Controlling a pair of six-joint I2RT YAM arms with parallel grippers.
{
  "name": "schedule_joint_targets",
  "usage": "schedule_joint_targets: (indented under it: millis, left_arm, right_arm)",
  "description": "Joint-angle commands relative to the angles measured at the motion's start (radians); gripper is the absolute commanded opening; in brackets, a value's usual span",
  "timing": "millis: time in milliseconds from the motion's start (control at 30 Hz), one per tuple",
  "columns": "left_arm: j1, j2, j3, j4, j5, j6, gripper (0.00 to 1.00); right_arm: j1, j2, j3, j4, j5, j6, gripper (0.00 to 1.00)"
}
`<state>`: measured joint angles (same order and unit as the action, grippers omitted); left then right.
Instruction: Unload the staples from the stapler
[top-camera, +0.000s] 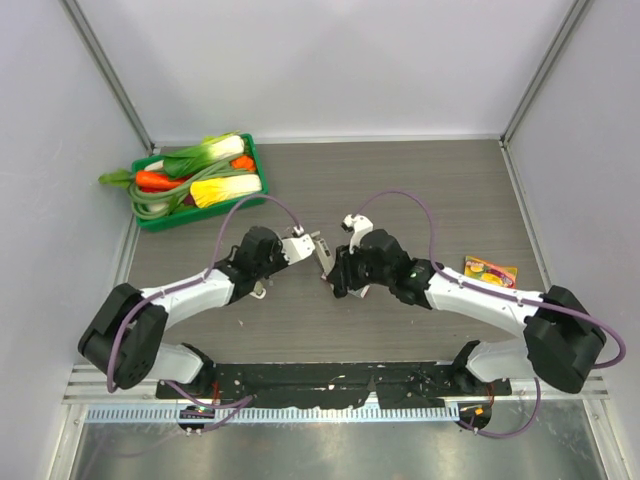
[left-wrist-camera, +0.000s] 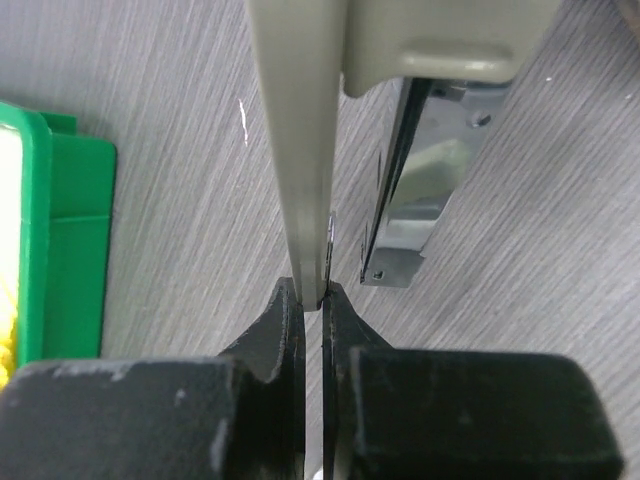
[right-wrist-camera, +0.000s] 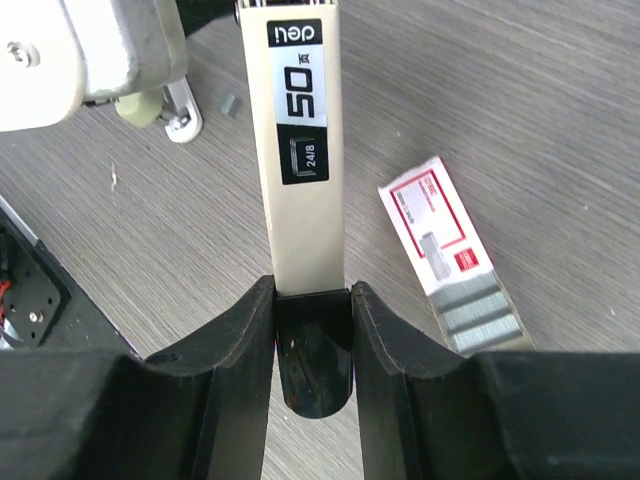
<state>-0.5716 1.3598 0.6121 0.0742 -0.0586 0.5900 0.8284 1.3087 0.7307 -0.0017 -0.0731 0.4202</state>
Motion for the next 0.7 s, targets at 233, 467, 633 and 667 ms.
schedule_joint_targets:
  millis: [233,467,633,667]
  left_arm:
    - [-0.025,0.079,-0.048,0.248,-0.313,0.142,0.00]
    - [-0.051,0.082,-0.067,0.286,-0.336,0.151,0.00]
    - [-0.073,0.049,-0.032,0.179,-0.307,0.091,0.00]
    - [-0.073,0.023,0.003,0.142,-0.293,0.044,0.00]
  right_arm:
    - [-0.020,-0.134,-0.042,-0.058,0.062,-0.011,0.01]
    - [-0.023,-0.155,-0.057,-0.061,0.068,-0.008,0.01]
    - [-0.023,-0.135,-0.037,-0.012,0.062,0.005,0.01]
    - [-0.022,-0.129,-0.028,-0.003,0.061,0.006,0.01]
